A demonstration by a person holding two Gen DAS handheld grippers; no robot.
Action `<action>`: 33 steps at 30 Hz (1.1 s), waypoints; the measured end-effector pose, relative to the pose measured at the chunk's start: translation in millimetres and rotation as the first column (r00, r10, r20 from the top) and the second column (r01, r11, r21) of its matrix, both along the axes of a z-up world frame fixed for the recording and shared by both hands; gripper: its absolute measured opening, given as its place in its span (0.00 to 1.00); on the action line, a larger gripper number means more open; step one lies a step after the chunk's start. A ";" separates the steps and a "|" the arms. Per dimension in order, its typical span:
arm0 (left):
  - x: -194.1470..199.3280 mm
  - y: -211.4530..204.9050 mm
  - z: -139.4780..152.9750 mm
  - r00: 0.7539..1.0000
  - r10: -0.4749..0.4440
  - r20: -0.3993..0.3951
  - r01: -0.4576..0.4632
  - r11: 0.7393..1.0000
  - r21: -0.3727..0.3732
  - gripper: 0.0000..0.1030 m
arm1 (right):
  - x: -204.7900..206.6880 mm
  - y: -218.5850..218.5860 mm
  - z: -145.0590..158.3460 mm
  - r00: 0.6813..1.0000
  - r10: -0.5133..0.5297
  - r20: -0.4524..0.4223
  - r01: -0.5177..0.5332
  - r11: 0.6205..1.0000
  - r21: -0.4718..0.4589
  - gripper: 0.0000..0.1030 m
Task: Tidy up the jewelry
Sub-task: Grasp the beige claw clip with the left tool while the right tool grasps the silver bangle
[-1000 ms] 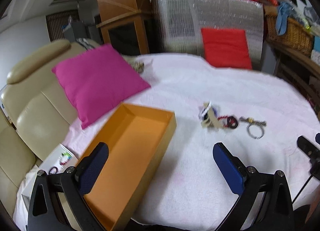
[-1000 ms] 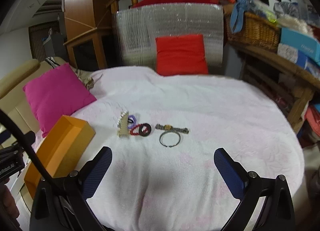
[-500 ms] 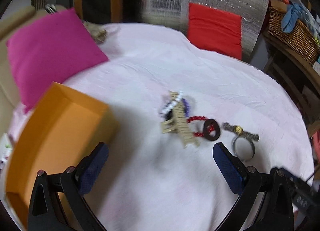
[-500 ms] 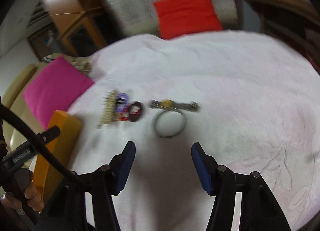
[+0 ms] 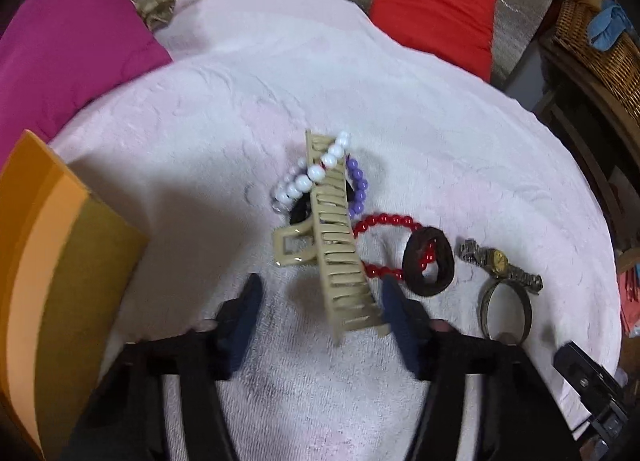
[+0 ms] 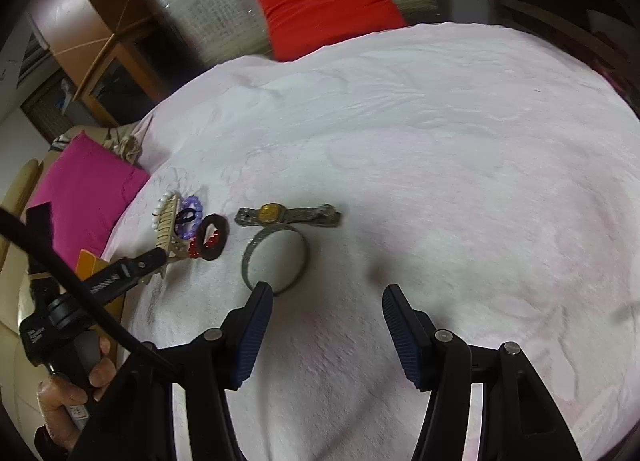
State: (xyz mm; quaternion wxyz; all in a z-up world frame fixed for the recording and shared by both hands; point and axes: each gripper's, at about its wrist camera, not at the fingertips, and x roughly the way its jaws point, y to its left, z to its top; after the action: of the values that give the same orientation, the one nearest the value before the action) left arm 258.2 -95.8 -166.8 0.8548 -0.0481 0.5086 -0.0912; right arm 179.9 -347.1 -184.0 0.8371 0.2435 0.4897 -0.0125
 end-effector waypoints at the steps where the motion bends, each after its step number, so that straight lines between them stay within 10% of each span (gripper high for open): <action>1: 1.7 1.7 -2.7 1.000 -0.006 -0.012 0.006 1.000 -0.013 0.42 | 4.9 3.7 -2.7 1.000 0.015 -0.008 -0.015 1.000 -0.004 0.58; 4: 5.4 9.5 -9.9 0.999 -0.021 -0.049 0.017 0.997 -0.075 0.26 | 21.3 16.2 -11.7 0.998 0.056 -0.030 -0.057 0.998 -0.021 0.57; 14: -5.8 27.3 9.0 0.995 -0.103 -0.003 0.102 0.988 -0.118 0.25 | 49.6 52.9 -19.8 0.986 0.163 -0.037 -0.167 0.976 -0.140 0.78; 22: -22.1 33.5 23.9 0.976 -0.219 -0.010 0.211 0.949 -0.236 0.13 | 50.4 74.5 -25.4 0.983 0.183 -0.030 -0.182 0.924 -0.335 0.63; 33: -27.6 19.8 11.6 0.956 -0.291 -0.047 0.278 0.942 -0.187 0.20 | 41.6 57.6 -18.5 0.986 0.161 -0.035 -0.164 0.946 -0.281 0.61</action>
State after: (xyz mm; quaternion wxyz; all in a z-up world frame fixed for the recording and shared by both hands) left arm 230.6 -76.0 -155.2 0.8055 -0.0537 0.5313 -0.2569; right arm 221.4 -289.5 -202.5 0.8587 0.0802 0.5060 -0.0145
